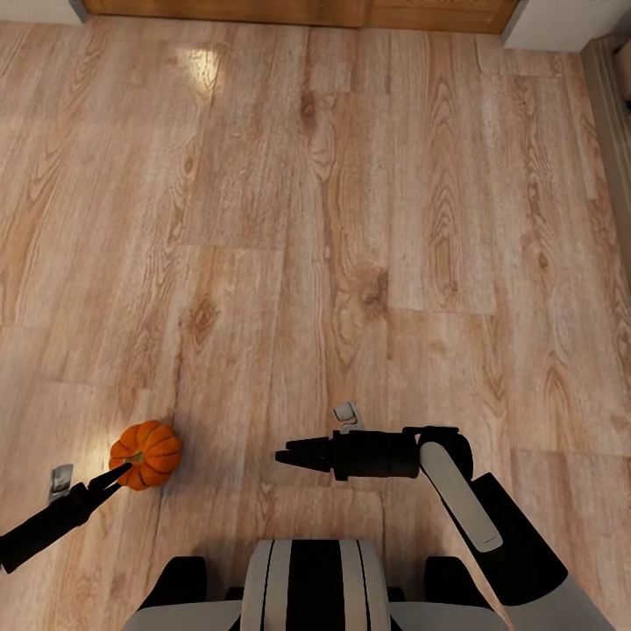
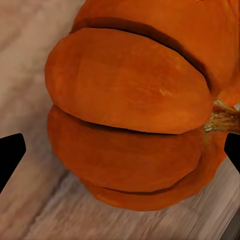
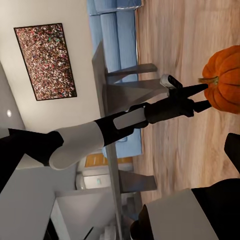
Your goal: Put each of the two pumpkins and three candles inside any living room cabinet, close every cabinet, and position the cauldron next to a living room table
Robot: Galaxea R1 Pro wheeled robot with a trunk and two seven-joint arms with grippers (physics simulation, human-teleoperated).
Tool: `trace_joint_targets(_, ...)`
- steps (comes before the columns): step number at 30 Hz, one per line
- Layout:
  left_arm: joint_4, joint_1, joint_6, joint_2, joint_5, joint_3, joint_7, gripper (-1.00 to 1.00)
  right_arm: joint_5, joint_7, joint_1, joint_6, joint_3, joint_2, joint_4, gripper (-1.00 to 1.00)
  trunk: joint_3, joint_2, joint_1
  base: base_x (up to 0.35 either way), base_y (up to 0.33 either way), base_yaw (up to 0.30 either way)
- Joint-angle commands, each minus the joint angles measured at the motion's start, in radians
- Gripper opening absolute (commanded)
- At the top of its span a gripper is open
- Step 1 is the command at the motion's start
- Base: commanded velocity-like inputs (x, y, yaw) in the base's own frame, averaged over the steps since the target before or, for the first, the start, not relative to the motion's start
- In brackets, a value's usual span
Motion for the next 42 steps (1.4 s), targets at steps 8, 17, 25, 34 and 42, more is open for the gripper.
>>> trace_joint_targets(8,0.000,0.000,0.010,-0.001,0.005,0.000,-0.002,1.00,0.001,0.002,-0.001,0.003,0.000,0.000,0.000,1.00,0.000,0.000,0.000,0.121,-0.011,0.000)
trace_joint_targets(17,0.000,0.000,0.010,-0.001,0.005,0.001,-0.002,1.00,0.001,0.002,-0.001,0.003,0.000,0.000,0.000,1.00,0.000,0.000,0.000,0.025,-0.037,0.000)
trace_joint_targets(25,0.001,0.000,0.010,-0.001,0.005,0.008,-0.002,-1.00,0.001,0.002,-0.001,0.003,0.000,0.001,0.000,1.00,0.000,0.000,0.000,0.000,-0.011,0.000)
trace_joint_targets(34,0.003,0.000,0.010,-0.001,0.006,0.009,-0.003,-1.00,0.001,0.002,-0.001,0.003,0.000,0.001,0.000,1.00,0.000,0.000,0.000,0.000,0.000,0.000)
trace_joint_targets(42,0.003,0.000,0.010,-0.001,0.007,0.008,-0.003,-1.00,0.001,0.002,-0.001,0.003,-0.001,0.001,0.000,1.00,0.000,0.000,0.000,0.000,0.000,0.000)
